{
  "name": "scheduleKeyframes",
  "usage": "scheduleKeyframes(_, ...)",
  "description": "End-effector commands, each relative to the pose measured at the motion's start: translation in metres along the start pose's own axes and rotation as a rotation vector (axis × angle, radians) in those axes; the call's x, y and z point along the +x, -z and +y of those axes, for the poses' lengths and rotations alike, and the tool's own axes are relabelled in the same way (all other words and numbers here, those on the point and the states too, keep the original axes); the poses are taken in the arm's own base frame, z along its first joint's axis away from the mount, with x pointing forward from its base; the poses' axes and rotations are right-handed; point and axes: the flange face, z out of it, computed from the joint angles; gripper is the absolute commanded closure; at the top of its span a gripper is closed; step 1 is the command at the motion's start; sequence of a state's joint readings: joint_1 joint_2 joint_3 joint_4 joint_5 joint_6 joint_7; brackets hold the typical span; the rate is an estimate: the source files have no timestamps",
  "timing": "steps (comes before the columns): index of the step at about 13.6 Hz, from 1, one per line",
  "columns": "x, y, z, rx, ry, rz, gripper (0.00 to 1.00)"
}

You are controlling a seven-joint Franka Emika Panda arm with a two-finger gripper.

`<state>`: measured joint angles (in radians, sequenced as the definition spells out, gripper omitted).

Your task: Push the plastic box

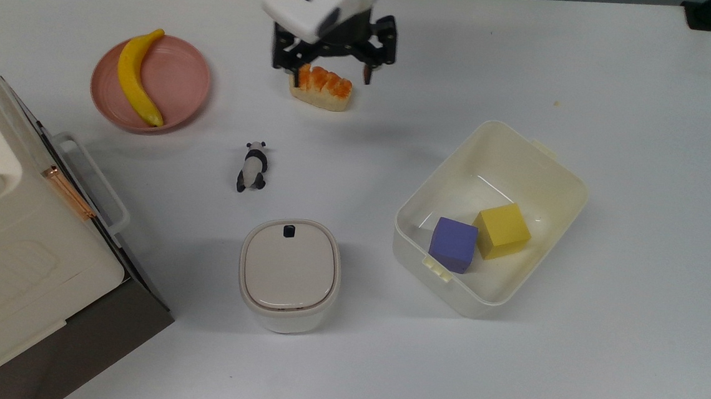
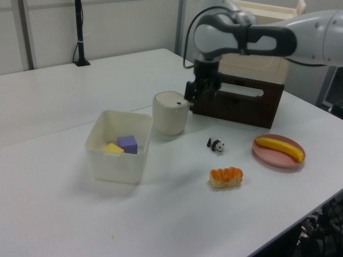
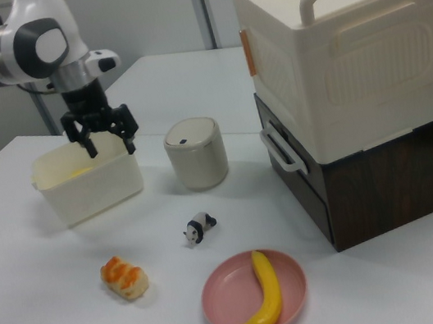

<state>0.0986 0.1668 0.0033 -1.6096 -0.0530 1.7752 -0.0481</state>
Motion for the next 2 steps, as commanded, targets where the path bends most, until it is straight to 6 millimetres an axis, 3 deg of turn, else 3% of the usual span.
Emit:
scheduleKeyframes(1,-0.0080,0.0153,0.0253,0.005,-0.115,0.015,0.00)
scheduleKeyframes(2,-0.0083,0.0173,0.0335,0.004,-0.134,0.020,0.00)
